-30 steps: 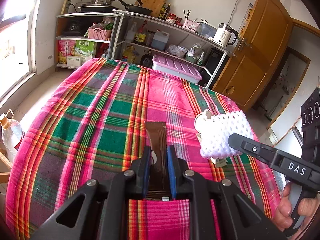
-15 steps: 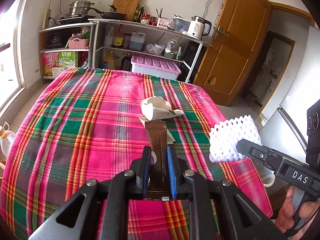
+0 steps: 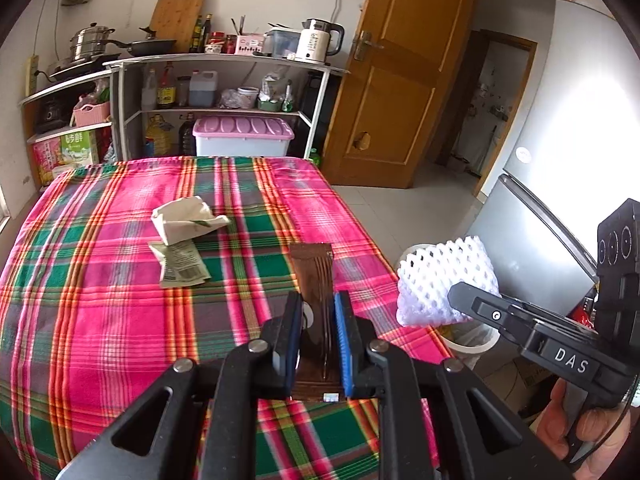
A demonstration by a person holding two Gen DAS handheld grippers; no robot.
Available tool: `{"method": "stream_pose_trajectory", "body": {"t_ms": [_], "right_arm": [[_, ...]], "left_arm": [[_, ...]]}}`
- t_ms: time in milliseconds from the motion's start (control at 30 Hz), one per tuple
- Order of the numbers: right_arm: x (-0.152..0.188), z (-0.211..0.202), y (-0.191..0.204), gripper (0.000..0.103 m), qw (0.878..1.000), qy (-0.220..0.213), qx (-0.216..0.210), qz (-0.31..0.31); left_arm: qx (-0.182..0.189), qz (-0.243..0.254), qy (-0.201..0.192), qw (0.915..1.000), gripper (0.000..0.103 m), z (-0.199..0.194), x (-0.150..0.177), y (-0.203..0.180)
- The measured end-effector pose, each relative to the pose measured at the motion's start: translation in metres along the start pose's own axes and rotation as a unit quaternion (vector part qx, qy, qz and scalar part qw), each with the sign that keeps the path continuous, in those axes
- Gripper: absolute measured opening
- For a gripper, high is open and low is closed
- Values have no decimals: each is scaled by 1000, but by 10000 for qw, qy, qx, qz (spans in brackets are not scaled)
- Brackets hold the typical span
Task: Collect trash
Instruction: 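Carry the chocolate wrapper and foam net over the trash bin with both tools, then open both tools to drop the wrapper and foam net into the bin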
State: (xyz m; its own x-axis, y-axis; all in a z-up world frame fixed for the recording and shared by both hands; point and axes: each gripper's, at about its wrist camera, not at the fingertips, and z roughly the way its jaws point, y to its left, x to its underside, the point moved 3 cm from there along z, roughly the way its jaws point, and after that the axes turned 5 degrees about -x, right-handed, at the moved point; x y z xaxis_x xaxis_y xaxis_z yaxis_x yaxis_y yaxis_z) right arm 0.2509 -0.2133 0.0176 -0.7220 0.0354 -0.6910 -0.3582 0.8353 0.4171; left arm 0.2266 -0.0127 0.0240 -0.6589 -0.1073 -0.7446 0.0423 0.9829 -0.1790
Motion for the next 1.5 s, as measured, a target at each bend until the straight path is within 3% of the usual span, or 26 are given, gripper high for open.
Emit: {"method": "stream_pose_trajectory", "body": {"t_ms": [633,1500], "right_arm": [[7,-41,-136,21,9924,-259,744,945],[33,-21,-234,24,9783,82,1173,1707]], "left_arm": [[812,577,396,9942,18,82,-14,-120],[973,771,1299,9837,20,177,8,-193]]}}
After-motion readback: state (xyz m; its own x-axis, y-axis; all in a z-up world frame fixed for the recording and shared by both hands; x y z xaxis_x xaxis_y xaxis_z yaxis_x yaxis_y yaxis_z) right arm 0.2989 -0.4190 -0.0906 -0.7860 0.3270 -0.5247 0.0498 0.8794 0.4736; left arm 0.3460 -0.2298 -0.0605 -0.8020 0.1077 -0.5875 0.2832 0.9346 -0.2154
